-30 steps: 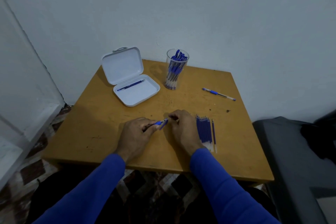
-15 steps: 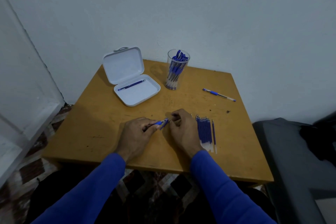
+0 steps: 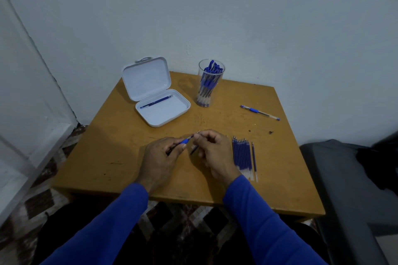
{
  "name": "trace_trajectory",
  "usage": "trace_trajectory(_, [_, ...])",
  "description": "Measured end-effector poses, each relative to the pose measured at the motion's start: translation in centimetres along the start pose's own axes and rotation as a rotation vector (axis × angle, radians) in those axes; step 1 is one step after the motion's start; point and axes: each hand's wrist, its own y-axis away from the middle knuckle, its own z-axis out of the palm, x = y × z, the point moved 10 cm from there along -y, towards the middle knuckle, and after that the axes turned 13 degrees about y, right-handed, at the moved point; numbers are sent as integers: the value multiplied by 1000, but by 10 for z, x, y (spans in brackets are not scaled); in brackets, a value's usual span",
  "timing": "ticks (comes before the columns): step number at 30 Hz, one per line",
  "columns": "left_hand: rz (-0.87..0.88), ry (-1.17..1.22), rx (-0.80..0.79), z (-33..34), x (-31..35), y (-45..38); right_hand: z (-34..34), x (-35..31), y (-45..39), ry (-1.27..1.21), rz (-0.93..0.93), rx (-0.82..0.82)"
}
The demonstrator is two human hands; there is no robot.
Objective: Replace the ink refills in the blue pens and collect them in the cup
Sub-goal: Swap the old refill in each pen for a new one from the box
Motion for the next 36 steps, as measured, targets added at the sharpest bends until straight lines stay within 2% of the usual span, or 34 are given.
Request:
trace_trajectory(5, [-21,11,16,0,-4,-1,0,3,-4,-290,69,-44])
trace_trajectory(12, [-7,0,9,0,-2,0,10,0,-2,-219,63,-98])
trace_trajectory(19, [-4,-8,6,1,-3,0,2,-9,-6,-240,-16,-23])
trace_trajectory(29, [-28,-38,36,0,-6,-1,-27,-8,-14,-380,61,223])
trace_trajectory(31, [-38,-46,40,0,-7,-1,-34,-5,-16,-295,79,267])
trace_trajectory(36, [-63,-60,53,0,-10,-2,-38,-3,-10,192,44,315])
